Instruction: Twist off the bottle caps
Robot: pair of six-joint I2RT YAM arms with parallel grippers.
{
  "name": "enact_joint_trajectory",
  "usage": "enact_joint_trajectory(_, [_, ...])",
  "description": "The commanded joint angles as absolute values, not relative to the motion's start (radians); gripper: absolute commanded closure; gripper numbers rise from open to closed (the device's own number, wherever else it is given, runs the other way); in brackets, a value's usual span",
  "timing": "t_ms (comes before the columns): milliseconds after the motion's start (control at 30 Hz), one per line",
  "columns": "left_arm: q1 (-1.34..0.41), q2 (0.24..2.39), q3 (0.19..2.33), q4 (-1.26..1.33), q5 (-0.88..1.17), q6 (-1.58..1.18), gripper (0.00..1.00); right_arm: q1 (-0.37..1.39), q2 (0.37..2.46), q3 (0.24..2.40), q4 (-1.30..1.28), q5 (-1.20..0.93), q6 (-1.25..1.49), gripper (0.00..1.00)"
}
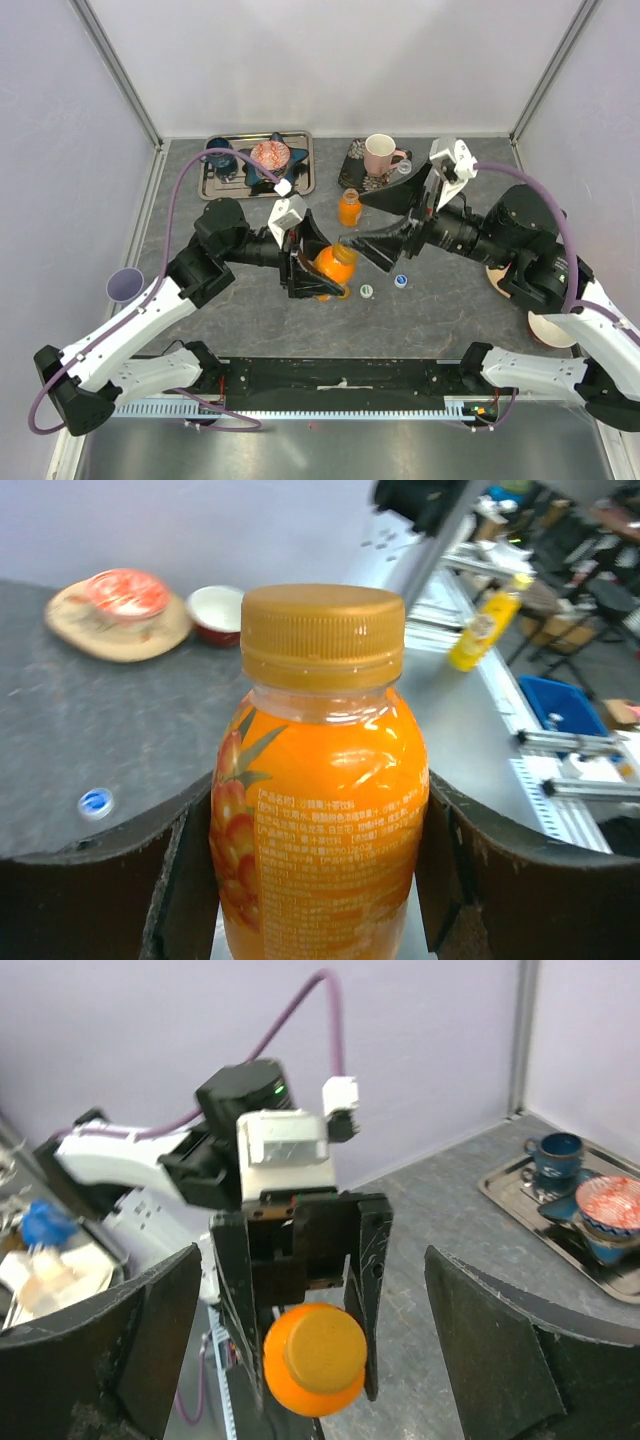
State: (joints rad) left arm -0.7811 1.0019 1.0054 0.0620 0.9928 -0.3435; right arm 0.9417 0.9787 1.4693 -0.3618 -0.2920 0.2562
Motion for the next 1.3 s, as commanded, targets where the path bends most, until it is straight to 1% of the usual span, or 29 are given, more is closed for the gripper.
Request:
enact_joint_trajectory(0, [-0.805, 0.957, 1.035, -0.098, 0.624, -0.138, 0.67, 0.943, 1.009, 1.526, -0.373, -0.052, 0.389, 0.02])
enact_joint_trajectory(67, [-0.842, 0.934, 1.026, -0.110, 0.496, -0.080, 0.66, 0.946, 1.019, 1.528, -0.379, 0.016, 0.434, 0.02])
enact_joint_trajectory(100, [-0.859, 0.928, 1.023, -0.118, 0.369, -0.060, 0.66, 0.945, 1.034, 1.531, -0.388, 0.044, 0.477, 0.03])
enact_joint_trajectory(167, [-0.905, 0.916, 1.016, -0.120, 0.254, -0.011, 0.66, 0.945, 1.054, 1.539, -0.419, 0.102, 0.511, 0.06])
enact_joint_trajectory(200, [-0.922, 0.913, 1.012, -0.118, 0.142, -0.002, 0.66, 0.945, 1.075, 1.539, -0.429, 0.113, 0.537, 0.06])
enact_joint_trajectory(267, [-0.960, 0.907, 1.006, -0.118, 0.019, 0.047, 0.66, 0.946, 1.104, 1.534, -0.445, 0.136, 0.560, 0.08])
enact_joint_trajectory(367, [-0.985, 0.899, 1.000, -0.114, -0.081, 0.069, 0.66, 0.945, 1.129, 1.519, -0.445, 0.143, 0.586, 0.10])
enact_joint_trajectory(500, [-0.997, 0.891, 0.993, -0.106, -0.141, 0.083, 0.66, 0.946, 1.149, 1.503, -0.434, 0.144, 0.600, 0.13])
enact_joint_trajectory(867, [-1.008, 0.891, 0.985, -0.101, -0.156, 0.084, 0.66, 0.946, 1.190, 1.479, -0.399, 0.104, 0.611, 0.20])
enact_joint_trajectory(1067, [-1.008, 0.890, 0.982, -0.104, -0.149, 0.087, 0.65, 0.945, 1.192, 1.445, -0.365, 0.094, 0.609, 0.29])
enact_joint_trajectory(1100, [-1.009, 0.890, 0.980, -0.103, -0.147, 0.089, 0.65, 0.945, 1.193, 1.443, -0.362, 0.095, 0.607, 0.32])
enact_joint_trajectory(1167, [-1.009, 0.887, 0.979, -0.101, -0.149, 0.089, 0.65, 0.946, 1.189, 1.437, -0.354, 0.095, 0.604, 0.35])
enact_joint_trajectory(1200, [-1.008, 0.887, 0.977, -0.103, -0.147, 0.090, 0.65, 0.945, 1.187, 1.436, -0.351, 0.095, 0.603, 0.38])
enact_joint_trajectory(1267, [-1.009, 0.887, 0.977, -0.103, -0.147, 0.091, 0.65, 0.945, 1.184, 1.428, -0.344, 0.097, 0.603, 0.39])
